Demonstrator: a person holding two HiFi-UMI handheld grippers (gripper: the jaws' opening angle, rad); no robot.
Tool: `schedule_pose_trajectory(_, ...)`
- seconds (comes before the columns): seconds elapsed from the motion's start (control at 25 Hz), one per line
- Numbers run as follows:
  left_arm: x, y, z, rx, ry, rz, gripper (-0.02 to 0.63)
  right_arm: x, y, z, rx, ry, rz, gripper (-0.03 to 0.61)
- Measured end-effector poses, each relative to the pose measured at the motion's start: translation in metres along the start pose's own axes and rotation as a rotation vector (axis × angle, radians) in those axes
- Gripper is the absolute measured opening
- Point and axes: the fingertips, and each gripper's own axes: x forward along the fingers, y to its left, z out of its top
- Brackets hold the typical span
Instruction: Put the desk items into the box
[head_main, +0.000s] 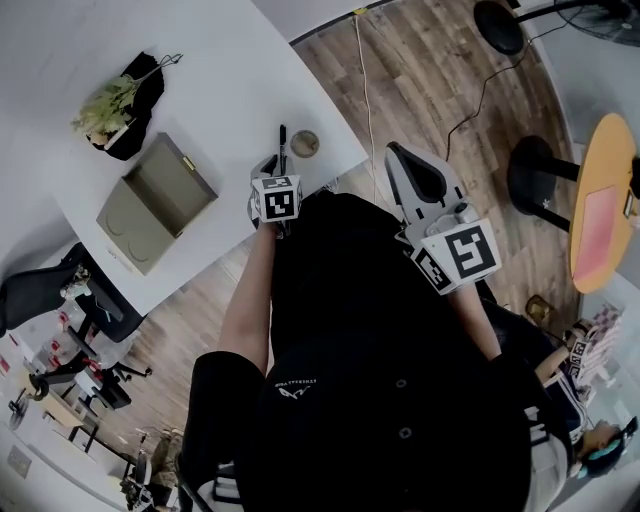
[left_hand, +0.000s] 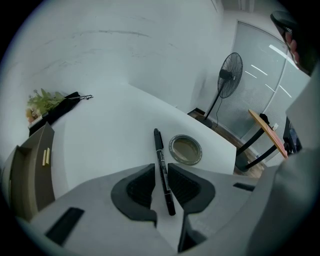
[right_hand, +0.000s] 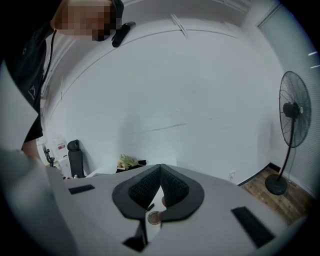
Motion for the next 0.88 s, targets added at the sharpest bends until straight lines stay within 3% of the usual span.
schedule_pose_trajectory(0.4,-0.003,0.006,-0.001,-0.03,-0.017,0.036,0.046,0.007,0.011,-0.004,-0.014,0.011,0.043,0.0)
schedule_pose_trajectory(0.68,-0.02,0.011,0.015,-0.048,-0.114,0.039,0.046,0.007,0.016,-0.002,-0.017,0.008,0.063,0.0)
schedule_pose_trajectory(0.88,-0.04,0.018,0.01,-0.077,-0.104,0.071,0.046,0.008,0.02,-0.001,-0.007,-0.004,0.09,0.0)
